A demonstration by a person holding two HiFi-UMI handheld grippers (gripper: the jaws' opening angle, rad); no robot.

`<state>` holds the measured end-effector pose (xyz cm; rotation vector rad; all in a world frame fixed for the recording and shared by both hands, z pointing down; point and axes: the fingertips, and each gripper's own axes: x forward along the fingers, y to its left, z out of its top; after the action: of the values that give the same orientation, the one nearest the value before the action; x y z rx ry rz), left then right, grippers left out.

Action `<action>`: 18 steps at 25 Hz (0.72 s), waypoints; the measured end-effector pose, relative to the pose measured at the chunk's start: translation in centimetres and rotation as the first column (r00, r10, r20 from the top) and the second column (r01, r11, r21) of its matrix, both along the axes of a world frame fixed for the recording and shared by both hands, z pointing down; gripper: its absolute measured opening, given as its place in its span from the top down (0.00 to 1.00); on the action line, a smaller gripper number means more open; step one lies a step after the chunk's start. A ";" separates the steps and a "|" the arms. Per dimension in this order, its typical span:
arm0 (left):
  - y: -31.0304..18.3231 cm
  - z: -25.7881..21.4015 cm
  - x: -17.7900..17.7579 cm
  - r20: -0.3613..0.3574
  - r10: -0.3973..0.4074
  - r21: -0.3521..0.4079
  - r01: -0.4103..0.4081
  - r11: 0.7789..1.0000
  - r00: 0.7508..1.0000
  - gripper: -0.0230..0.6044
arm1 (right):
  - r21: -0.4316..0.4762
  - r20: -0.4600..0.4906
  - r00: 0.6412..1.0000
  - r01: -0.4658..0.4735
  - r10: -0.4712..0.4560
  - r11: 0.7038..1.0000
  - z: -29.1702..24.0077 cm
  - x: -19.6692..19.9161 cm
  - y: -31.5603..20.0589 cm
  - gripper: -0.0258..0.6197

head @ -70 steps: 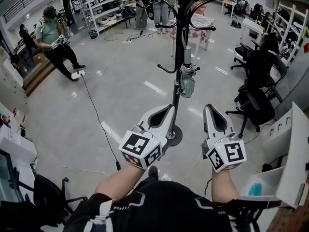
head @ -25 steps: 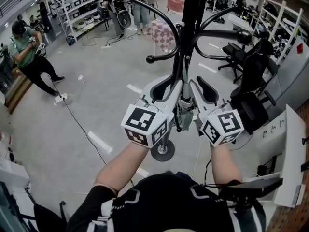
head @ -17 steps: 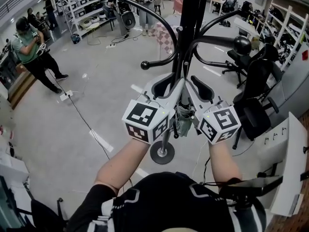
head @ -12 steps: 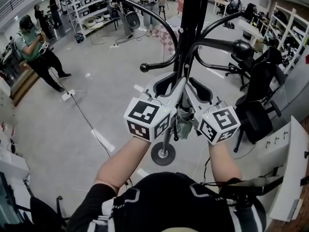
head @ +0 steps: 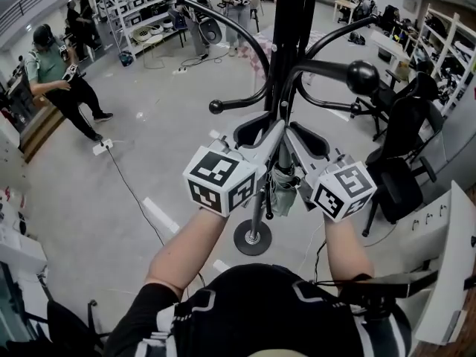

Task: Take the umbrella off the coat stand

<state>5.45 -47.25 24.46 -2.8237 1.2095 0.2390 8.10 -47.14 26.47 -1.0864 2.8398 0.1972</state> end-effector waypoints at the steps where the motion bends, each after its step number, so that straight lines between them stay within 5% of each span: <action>1: 0.0 0.0 0.0 0.000 0.003 -0.001 -0.003 1.000 1.000 0.82 | -0.003 0.003 1.000 -0.002 0.002 1.000 0.0 0.1 -0.1 0.88; 18: 0.4 0.2 -0.1 0.018 0.036 0.003 -0.036 0.999 0.999 0.92 | -0.013 -0.039 0.999 -0.027 0.026 1.000 0.5 -0.5 -1.0 0.94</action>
<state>5.32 -46.80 24.62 -2.8402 1.1544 0.2166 7.56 -48.12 27.00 -1.1359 2.8658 0.2030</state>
